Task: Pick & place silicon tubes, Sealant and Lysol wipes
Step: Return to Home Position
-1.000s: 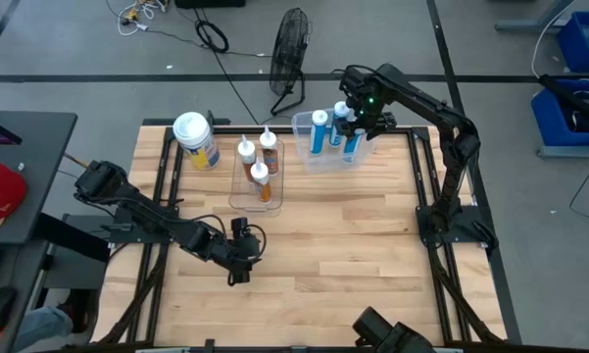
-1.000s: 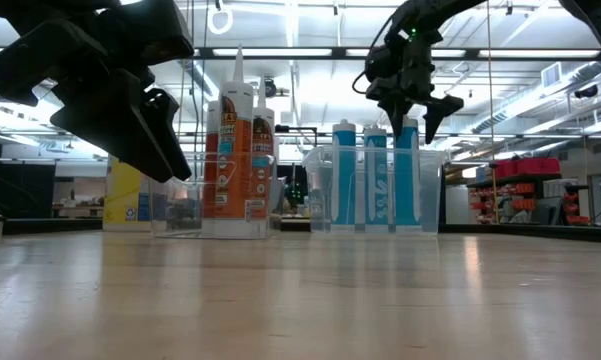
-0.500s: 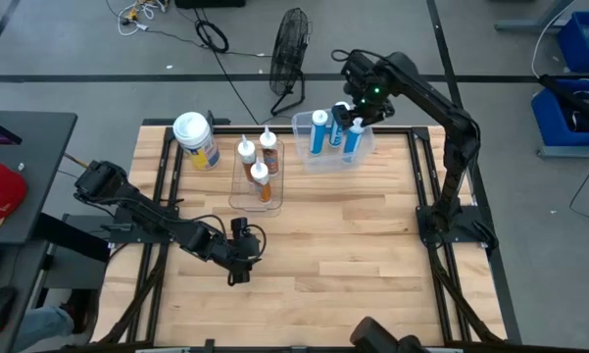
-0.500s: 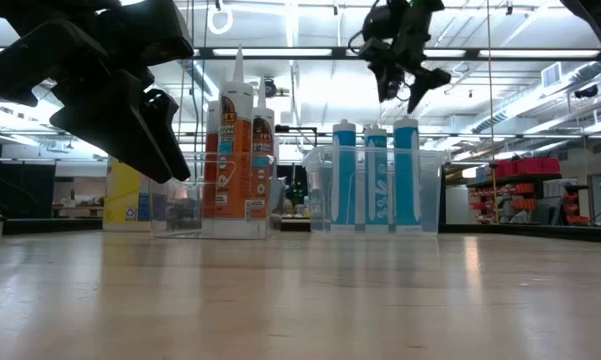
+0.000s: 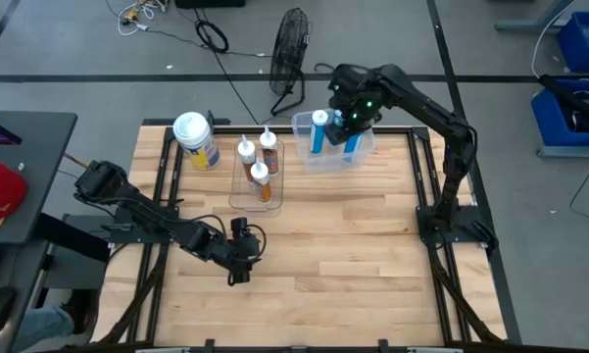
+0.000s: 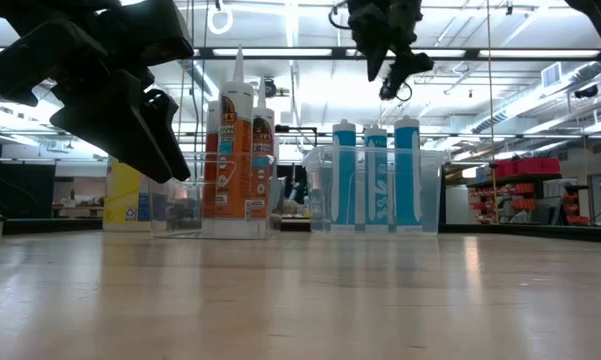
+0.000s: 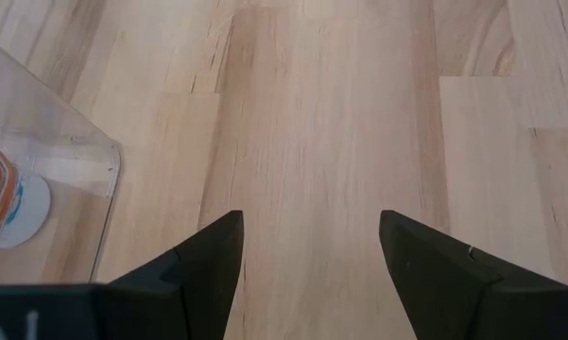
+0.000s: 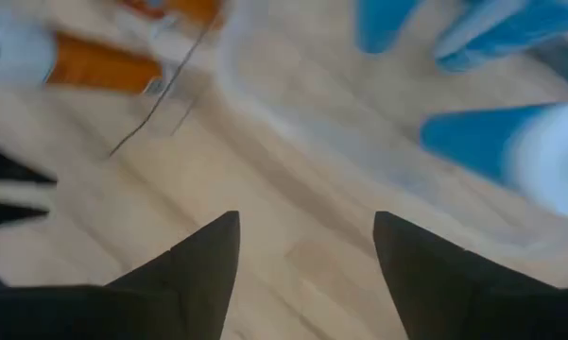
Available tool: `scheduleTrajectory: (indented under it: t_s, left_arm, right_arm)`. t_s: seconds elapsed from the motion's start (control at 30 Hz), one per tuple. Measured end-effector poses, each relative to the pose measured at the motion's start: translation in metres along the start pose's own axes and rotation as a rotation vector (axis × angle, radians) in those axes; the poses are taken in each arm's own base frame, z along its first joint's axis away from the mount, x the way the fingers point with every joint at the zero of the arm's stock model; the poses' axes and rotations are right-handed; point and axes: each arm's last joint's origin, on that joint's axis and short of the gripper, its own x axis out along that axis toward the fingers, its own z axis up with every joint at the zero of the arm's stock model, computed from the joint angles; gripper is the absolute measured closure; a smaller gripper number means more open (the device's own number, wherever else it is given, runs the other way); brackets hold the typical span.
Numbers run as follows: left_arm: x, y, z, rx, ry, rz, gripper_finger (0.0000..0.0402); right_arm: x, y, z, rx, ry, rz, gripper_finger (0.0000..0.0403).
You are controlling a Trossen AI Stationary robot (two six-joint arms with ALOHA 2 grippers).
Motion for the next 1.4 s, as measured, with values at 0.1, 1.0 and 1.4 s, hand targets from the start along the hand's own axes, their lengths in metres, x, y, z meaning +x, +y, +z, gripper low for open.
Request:
scheduleTrajectory:
  t_s: [0.1, 1.0, 1.4]
  left_arm:
    - [0.0, 0.0, 0.0, 0.0, -0.003, 0.006, 0.0149]
    - [0.014, 0.018, 0.016, 0.111, -0.297, -0.014, 0.0385]
    - [-0.008, 0.057, 0.022, 0.09, -0.418, -0.051, 0.0398]
  right_arm:
    - [0.003, 0.02, -0.009, -0.072, 0.018, 0.016, 0.0171]
    - [0.107, 0.098, -0.151, -0.619, 0.296, -0.032, 0.0391]
    - [0.111, 0.059, -0.179, -0.527, 0.089, 0.083, 0.0393]
